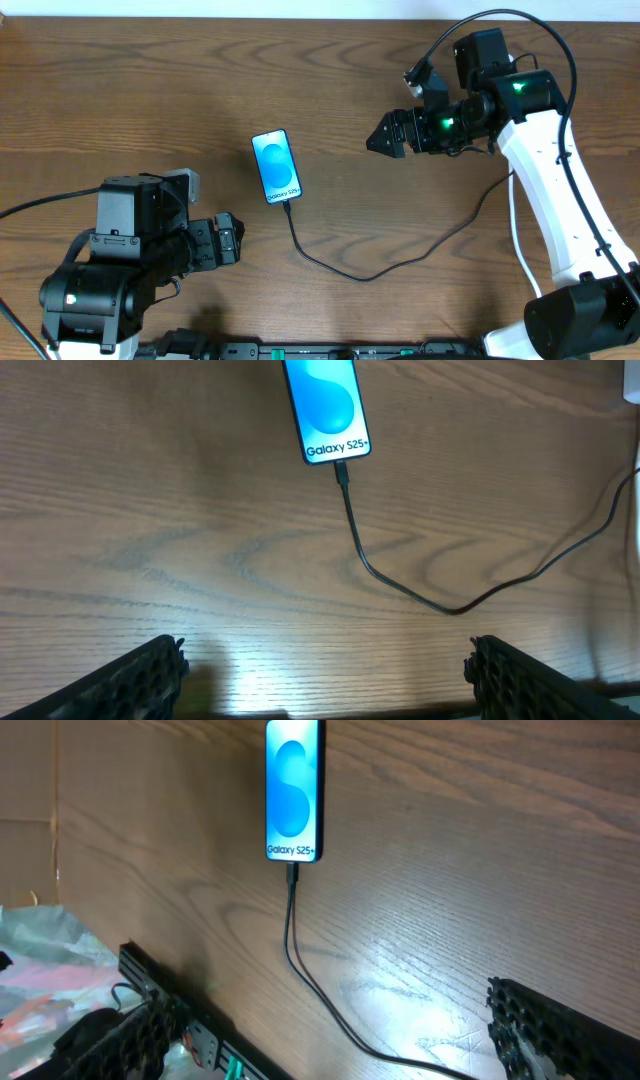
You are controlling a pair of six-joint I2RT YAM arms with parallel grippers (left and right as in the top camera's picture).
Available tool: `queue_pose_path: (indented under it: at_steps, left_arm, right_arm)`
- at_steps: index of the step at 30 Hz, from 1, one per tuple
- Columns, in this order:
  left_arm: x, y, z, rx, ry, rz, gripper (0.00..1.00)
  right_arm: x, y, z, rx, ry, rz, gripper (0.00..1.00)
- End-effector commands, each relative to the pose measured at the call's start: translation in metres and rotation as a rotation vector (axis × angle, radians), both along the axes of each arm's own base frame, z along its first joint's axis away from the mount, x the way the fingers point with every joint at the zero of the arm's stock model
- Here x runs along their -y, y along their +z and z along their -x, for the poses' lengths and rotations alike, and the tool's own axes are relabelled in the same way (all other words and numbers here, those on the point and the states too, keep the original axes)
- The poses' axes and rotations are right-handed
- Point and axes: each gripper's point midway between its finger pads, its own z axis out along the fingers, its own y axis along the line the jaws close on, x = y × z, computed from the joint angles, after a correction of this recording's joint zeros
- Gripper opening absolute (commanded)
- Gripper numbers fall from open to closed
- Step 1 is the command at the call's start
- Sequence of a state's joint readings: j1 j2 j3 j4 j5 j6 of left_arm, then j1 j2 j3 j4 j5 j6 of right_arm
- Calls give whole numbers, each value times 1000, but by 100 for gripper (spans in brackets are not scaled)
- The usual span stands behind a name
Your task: Plug charger to phone and switch on socket
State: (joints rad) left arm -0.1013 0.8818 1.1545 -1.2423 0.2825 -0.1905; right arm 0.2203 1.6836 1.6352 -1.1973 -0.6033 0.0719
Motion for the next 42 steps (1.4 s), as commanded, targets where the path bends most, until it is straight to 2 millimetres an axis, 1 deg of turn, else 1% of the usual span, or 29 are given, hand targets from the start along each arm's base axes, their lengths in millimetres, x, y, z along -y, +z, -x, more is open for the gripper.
queue_pose_path:
  at_steps: [1, 17, 22, 27, 32, 36, 42]
  left_arm:
    - [0, 1, 1, -2, 9, 3, 93]
    - [0, 1, 1, 1, 9, 3, 93]
    - [-1, 9, 7, 49, 8, 7, 93]
    - [-2, 26, 22, 158, 8, 20, 93]
    - [-5, 49, 47, 320, 7, 38, 93]
    - [-7, 60, 64, 418, 7, 49, 93]
    - [-9, 73, 89, 553, 7, 64, 93]
  right_arm:
    - [1, 5, 0, 18, -7, 12, 99]
    - [1, 4, 0, 17, -8, 14, 99]
    - [0, 4, 0, 19, -6, 14, 99]
    - [0, 5, 0, 21, -6, 14, 99]
    - [4, 2, -4, 37, -18, 43, 99]
    - [4, 4, -11, 70, -21, 41, 99]
    - [3, 5, -12, 77, -22, 40, 99]
